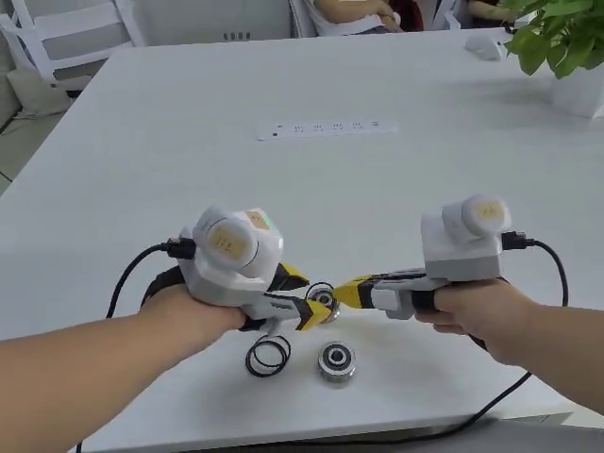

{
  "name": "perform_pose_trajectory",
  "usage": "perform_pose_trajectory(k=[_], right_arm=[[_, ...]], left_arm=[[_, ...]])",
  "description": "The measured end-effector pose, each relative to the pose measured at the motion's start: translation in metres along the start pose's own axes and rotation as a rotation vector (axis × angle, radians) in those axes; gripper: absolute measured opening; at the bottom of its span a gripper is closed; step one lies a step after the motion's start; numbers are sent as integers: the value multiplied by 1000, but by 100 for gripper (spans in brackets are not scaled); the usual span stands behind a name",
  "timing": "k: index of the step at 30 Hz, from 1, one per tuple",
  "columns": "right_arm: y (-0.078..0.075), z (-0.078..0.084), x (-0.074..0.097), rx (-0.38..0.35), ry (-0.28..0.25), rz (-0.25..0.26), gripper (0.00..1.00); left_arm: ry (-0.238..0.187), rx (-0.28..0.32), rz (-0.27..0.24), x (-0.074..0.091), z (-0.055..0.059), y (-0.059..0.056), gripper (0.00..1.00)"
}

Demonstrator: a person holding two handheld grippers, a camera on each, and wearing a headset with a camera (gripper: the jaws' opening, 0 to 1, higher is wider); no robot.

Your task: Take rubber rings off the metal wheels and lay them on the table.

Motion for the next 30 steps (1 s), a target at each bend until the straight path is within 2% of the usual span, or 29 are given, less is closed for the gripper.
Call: perform_pose_trajectory(k=[12, 26, 30], right_arm=[[5, -1, 2, 9, 3, -7, 0], [10, -2, 5, 12, 2, -13, 0], [12, -2, 5, 12, 2, -20, 0]], left_arm=[[-34, 9, 5, 22, -1, -3, 40], [-71, 26, 24, 48, -1, -16, 51], [-79, 32, 16, 57, 1, -15, 53]])
Point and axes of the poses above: the centre of the closed fingertips' face, and the gripper's own axes: x roughly backward along the fingers, y roughly to its left, z roughly out of its underside, the point moved 3 cm from there along x, roughly backward along the fingers, and after that the axes turned 5 degrees about -x, right-handed, at the moved point
